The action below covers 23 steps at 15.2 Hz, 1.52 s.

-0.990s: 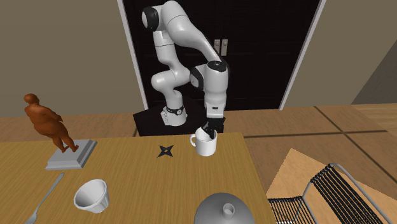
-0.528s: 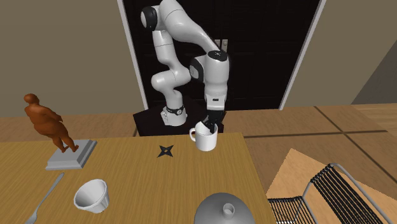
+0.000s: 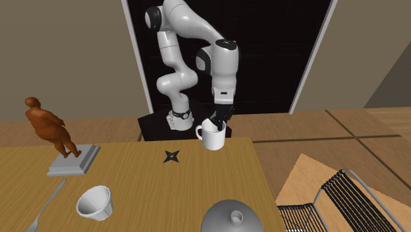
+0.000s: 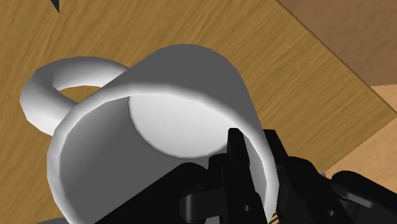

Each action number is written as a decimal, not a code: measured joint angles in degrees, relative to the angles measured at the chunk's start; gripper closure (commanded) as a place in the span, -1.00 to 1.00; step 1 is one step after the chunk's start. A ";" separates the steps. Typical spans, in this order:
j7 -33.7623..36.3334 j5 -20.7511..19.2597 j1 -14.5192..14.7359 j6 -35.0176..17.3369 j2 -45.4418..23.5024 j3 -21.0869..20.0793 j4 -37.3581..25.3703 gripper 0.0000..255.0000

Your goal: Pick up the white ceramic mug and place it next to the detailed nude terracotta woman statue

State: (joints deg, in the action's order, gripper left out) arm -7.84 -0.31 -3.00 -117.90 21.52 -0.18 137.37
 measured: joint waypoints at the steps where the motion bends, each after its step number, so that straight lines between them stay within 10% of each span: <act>1: 0.08 0.03 0.04 0.87 0.18 -0.06 -0.68 1.00; 23: -0.07 0.04 0.01 18.09 1.71 -0.01 -16.37 1.00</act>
State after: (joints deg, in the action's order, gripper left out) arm -7.91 -0.27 -3.00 -99.81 23.23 -0.19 121.01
